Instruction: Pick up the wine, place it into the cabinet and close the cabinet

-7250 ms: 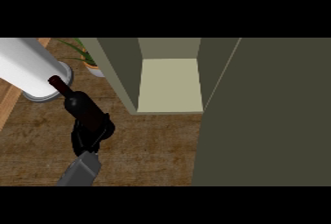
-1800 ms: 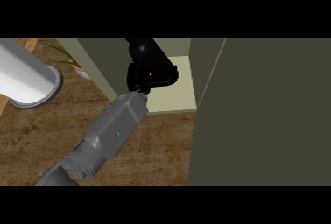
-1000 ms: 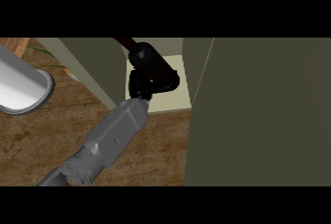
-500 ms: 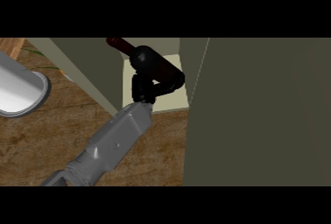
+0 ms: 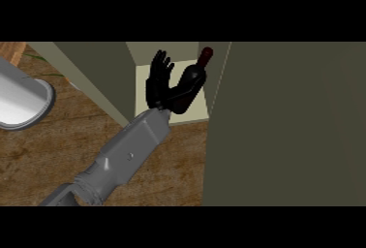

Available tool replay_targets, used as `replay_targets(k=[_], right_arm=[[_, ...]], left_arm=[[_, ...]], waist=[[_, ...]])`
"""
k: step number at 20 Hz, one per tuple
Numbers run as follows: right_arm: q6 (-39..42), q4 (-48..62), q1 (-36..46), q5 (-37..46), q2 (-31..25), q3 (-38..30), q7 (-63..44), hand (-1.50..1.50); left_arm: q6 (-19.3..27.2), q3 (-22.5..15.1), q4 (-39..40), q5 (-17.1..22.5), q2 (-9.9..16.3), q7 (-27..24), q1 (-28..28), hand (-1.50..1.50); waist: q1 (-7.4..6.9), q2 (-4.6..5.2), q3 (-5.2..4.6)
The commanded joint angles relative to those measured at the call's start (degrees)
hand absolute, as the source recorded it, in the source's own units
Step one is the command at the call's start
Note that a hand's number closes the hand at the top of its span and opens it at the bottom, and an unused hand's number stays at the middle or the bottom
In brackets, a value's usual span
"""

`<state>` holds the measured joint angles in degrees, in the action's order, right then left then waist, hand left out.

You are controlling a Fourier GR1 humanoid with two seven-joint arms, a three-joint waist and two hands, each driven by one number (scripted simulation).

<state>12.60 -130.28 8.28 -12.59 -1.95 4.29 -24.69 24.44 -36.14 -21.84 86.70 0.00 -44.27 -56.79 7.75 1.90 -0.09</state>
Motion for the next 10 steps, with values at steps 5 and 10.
replay_targets(k=[5, 10], right_arm=[[-0.28, -1.52, -1.42, -0.21, 0.20, 0.47, -0.67, -1.50], [0.37, -0.45, -0.38, -1.74, -0.35, -1.41, 0.44, -1.50]], left_arm=[[5.01, -4.10, 5.78, -1.02, 0.00, 1.36, -5.68, -1.50], [3.21, -8.50, 3.75, -2.32, 0.00, -0.91, -3.34, -1.50]], waist=[[-0.14, -0.11, 0.05], [-0.73, -0.04, 0.06]])
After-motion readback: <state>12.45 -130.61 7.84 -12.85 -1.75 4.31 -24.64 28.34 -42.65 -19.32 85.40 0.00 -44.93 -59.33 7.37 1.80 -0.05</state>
